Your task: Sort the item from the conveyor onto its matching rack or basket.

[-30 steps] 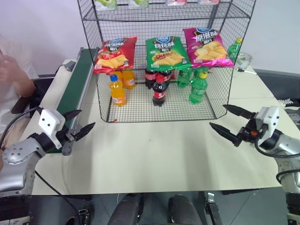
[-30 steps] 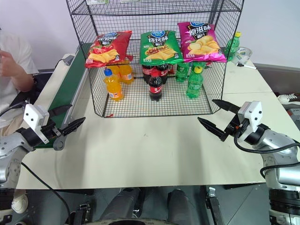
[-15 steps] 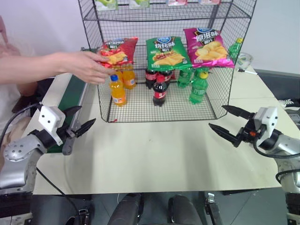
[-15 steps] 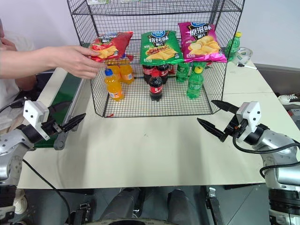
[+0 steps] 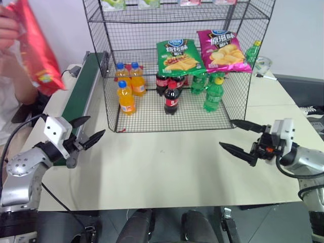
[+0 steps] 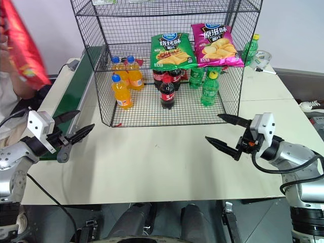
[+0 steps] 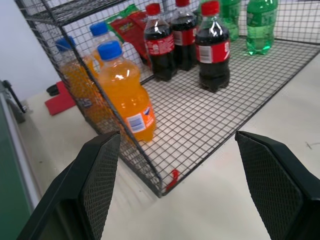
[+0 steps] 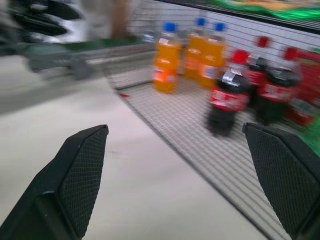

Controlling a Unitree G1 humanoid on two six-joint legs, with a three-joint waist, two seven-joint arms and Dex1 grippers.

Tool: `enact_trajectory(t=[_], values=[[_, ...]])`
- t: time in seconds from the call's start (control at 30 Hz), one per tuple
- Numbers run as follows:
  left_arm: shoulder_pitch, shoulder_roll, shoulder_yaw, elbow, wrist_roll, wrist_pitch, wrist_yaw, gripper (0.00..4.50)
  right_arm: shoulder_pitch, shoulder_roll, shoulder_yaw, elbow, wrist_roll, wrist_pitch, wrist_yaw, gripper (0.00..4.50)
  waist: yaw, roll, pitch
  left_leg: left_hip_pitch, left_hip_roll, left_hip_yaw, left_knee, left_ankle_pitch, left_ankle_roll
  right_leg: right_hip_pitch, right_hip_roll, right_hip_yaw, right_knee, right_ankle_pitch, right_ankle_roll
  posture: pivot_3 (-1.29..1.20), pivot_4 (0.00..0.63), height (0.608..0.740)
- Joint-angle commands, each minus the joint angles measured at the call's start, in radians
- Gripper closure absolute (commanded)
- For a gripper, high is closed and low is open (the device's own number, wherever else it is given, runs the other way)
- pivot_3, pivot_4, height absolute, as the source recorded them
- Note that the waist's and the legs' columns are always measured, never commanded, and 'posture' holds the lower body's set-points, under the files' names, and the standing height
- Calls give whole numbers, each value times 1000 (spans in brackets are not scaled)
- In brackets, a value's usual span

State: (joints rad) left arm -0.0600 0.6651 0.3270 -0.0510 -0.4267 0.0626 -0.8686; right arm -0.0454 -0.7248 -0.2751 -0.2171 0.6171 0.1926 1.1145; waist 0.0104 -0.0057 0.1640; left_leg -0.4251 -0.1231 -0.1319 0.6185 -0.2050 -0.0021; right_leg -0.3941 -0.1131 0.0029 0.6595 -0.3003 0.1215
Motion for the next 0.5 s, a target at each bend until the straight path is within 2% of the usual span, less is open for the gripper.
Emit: enact_trajectory(t=[0.03,0.23,0.5], values=[[23,-7,21,-54,-30,13,11,702,-31,1,50,-76,55,48,27,0,0,0,0,0,0,0,-1,0,0,0,0,0,0,0,0,0,150,740],[60,-22,31,-92,-37,36,22,702,-85,41,164,-88,61,98,49,0,1,0,0,0,0,0,-2,0,0,0,0,0,-4,0,0,0,150,740],[112,-2,53,-125,-26,31,36,702,-153,63,215,37,-45,2,81,0,2,0,0,0,0,0,-4,0,0,-2,0,-1,-8,1,0,0,150,740]])
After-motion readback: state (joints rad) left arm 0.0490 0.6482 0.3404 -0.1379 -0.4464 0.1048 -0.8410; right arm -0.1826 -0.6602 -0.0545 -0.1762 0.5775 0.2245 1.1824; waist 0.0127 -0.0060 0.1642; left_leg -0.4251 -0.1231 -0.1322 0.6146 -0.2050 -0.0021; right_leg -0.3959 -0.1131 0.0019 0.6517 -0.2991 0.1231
